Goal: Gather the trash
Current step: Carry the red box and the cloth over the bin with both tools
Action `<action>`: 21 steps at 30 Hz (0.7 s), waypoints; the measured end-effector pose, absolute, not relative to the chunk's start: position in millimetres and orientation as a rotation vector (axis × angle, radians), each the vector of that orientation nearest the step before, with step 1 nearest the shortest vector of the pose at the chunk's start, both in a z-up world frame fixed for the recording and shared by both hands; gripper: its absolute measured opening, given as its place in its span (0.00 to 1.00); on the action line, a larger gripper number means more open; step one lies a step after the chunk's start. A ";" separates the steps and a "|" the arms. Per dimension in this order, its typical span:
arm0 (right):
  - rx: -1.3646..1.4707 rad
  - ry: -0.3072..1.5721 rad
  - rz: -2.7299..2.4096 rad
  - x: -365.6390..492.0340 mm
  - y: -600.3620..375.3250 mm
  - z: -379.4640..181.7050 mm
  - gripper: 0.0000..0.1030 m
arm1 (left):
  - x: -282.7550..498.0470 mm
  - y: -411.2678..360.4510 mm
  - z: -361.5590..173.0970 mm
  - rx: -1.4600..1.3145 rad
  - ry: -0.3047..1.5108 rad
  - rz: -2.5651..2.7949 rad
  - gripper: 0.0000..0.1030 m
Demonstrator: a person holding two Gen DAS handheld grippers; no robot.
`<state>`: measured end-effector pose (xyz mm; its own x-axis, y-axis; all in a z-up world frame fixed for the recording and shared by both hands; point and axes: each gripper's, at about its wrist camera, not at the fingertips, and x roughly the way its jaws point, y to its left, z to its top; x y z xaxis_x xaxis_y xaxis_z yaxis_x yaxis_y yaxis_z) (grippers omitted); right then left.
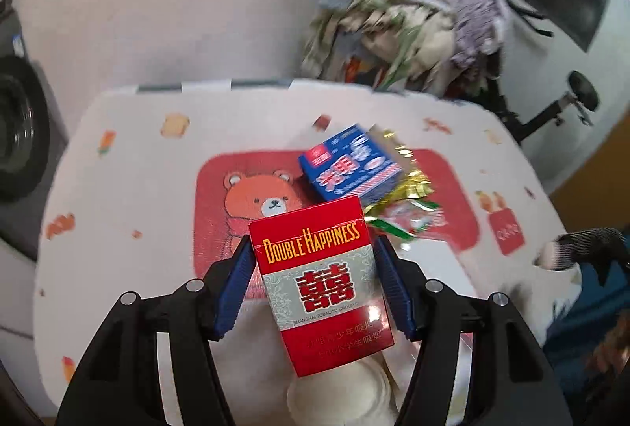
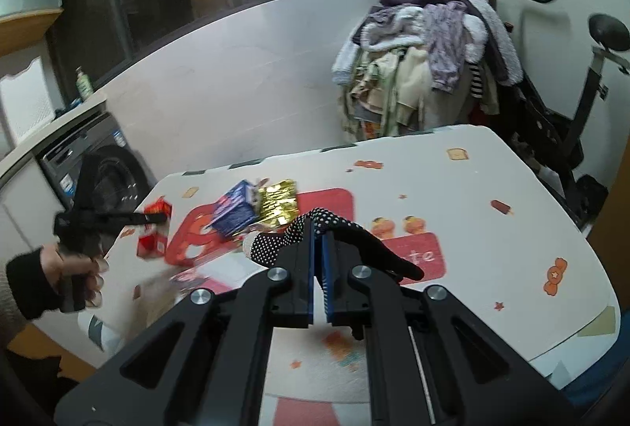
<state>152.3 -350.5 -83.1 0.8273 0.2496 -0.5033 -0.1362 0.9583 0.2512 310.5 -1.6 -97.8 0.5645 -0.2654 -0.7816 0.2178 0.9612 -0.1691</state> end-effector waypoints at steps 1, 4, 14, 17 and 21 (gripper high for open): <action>0.197 0.563 0.222 147.7 -343.9 -80.7 0.07 | 300.9 -0.4 -90.2 -0.047 0.913 -0.296 0.58; 0.165 0.573 0.268 133.2 -325.7 -74.0 0.07 | 264.0 3.7 -70.3 -0.036 0.870 -0.338 0.58; 0.068 0.661 0.417 72.1 -268.5 -72.8 0.07 | 136.3 13.0 -56.0 -0.072 0.810 -0.431 0.58; 0.047 0.710 0.472 52.9 -251.8 -81.1 0.07 | 105.6 14.0 -59.1 -0.080 0.803 -0.449 0.58; 0.036 0.794 0.530 34.7 -233.9 -100.3 0.07 | 75.9 19.0 -65.8 -0.096 0.799 -0.454 0.58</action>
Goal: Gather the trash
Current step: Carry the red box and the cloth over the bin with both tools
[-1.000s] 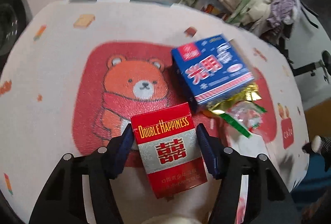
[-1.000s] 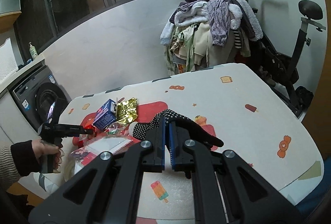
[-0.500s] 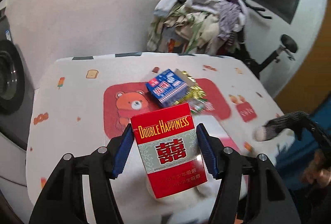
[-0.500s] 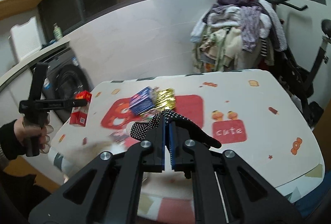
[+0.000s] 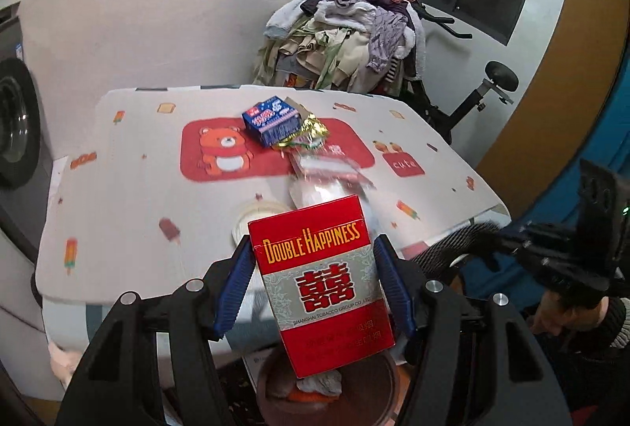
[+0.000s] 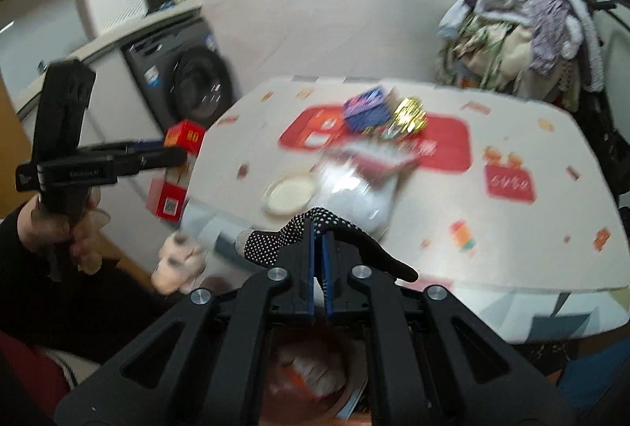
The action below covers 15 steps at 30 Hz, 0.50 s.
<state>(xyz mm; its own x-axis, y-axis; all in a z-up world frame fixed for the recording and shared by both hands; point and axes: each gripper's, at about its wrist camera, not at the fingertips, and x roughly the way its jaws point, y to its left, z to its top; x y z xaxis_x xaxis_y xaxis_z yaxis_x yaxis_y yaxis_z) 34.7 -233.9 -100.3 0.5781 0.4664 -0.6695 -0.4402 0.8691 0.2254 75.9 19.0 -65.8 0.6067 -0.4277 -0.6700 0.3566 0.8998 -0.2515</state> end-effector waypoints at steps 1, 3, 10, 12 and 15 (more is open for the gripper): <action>0.036 0.822 0.544 31.2 -229.4 -106.7 0.07 | 69.6 21.3 -68.2 -0.106 0.802 -0.454 0.58; 0.040 0.877 0.571 25.3 -219.9 -118.5 0.07 | 57.4 26.1 -74.4 -0.129 0.811 -0.452 0.59; 0.050 1.032 0.626 18.4 -190.8 -156.8 0.07 | 38.8 41.3 -95.7 -0.208 0.866 -0.446 0.59; 0.060 1.065 0.629 18.4 -185.4 -165.7 0.07 | 34.3 43.4 -99.6 -0.213 0.872 -0.443 0.59; 0.067 1.109 0.621 20.4 -179.0 -176.8 0.08 | 29.5 47.0 -103.2 -0.231 0.878 -0.441 0.59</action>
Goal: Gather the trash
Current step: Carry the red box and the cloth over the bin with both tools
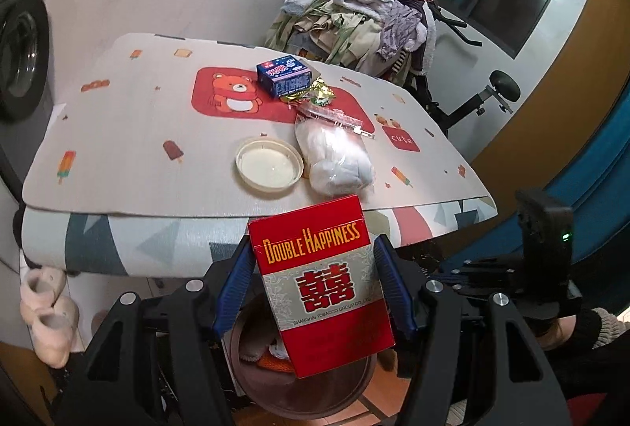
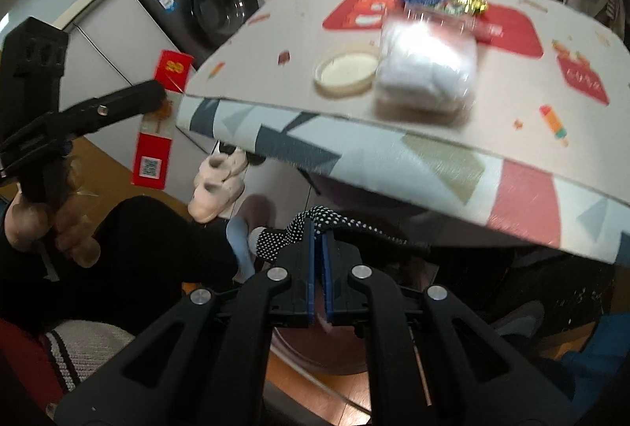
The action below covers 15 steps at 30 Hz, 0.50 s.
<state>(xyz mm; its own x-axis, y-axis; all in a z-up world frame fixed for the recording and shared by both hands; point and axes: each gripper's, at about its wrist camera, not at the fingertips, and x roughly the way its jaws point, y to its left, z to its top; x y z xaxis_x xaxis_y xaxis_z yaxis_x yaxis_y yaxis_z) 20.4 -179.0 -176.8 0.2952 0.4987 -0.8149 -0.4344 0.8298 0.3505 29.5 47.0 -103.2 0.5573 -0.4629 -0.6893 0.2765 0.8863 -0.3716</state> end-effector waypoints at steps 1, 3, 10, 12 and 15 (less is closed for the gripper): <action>0.071 1.122 0.618 20.8 -178.9 -179.6 0.08 | 29.2 47.7 -103.7 -0.237 0.879 -0.440 0.59; 0.081 1.143 0.614 21.4 -178.0 -184.9 0.15 | 28.0 48.4 -105.9 -0.249 0.885 -0.444 0.59; 0.112 1.120 0.557 23.9 -188.5 -184.7 0.76 | 26.8 40.7 -111.3 -0.245 0.905 -0.469 0.59; 0.124 1.107 0.556 26.2 -191.7 -183.4 0.76 | 27.5 39.3 -112.7 -0.241 0.910 -0.475 0.59; 0.131 1.100 0.558 26.6 -193.9 -183.1 0.76 | 26.7 36.6 -114.5 -0.239 0.915 -0.483 0.59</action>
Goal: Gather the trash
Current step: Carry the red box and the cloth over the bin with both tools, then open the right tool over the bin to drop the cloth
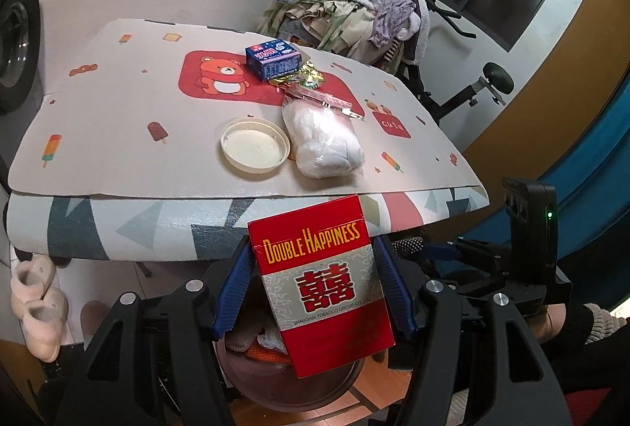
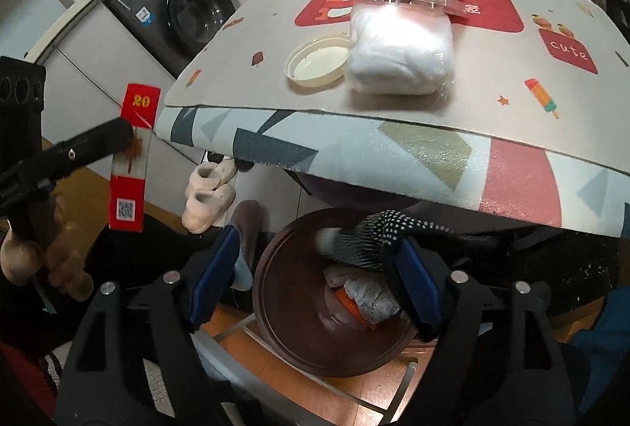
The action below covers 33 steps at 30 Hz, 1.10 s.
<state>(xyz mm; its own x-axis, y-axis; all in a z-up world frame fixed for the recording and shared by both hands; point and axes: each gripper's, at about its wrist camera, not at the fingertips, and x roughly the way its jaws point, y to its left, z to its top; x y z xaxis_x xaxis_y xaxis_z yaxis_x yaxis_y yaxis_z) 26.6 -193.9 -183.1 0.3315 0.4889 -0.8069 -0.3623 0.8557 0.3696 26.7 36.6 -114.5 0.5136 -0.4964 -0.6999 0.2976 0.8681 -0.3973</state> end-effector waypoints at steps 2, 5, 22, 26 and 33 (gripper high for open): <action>0.137 1.095 0.584 25.7 -192.9 -182.0 0.74 | 26.3 35.9 -115.4 -0.239 0.915 -0.484 0.59; 0.115 1.099 0.616 24.6 -185.6 -180.9 0.74 | 26.4 35.7 -116.1 -0.241 0.918 -0.484 0.59; 0.215 1.415 0.543 35.8 -185.2 -241.9 0.89 | 25.2 34.7 -118.1 -0.252 0.923 -0.490 0.59; 0.172 1.343 0.544 35.1 -184.0 -226.6 0.90 | 24.9 33.9 -118.0 -0.248 0.924 -0.498 0.59; 0.065 1.131 0.484 40.5 -191.8 -183.9 0.94 | 25.4 34.6 -118.8 -0.243 0.929 -0.496 0.59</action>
<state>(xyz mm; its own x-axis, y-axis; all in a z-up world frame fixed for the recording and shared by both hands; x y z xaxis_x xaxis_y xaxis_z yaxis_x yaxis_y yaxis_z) 40.5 -191.8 -183.9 0.3343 0.4031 -0.8519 -0.3385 0.8950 0.2906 25.4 34.6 -118.8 0.4972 -0.5069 -0.7042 0.3022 0.8620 -0.4071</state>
